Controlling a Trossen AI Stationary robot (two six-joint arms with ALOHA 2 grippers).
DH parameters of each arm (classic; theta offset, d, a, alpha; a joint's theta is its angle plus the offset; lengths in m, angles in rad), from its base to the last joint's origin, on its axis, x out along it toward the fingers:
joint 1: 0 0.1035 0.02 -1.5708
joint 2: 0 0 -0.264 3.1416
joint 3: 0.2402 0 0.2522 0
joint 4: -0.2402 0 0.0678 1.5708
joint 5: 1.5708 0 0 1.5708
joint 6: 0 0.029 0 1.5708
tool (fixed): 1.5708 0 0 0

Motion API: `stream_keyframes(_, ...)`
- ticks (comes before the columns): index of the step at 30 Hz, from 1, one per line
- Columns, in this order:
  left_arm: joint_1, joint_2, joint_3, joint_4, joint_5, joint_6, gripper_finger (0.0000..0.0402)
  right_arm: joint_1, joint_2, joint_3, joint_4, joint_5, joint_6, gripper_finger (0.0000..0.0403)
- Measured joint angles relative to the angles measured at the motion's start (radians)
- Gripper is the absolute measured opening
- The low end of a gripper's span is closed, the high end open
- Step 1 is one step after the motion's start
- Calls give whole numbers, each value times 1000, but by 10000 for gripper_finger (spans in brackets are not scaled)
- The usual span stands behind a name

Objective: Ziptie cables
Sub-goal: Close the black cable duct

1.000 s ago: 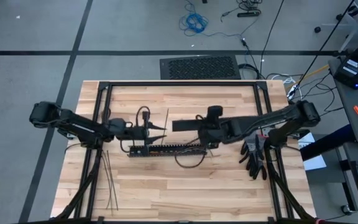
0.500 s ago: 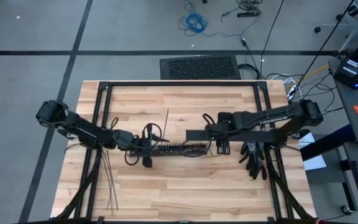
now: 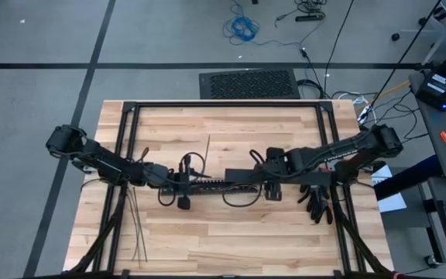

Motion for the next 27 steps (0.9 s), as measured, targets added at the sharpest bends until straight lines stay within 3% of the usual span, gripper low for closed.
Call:
stream_keyframes(13,0,0,0,-207,21,-180,121,-60,0,1,81,72,-186,223)
stream_keyframes(27,0,0,0,-257,15,-205,121,-135,0,1,147,71,-320,223)
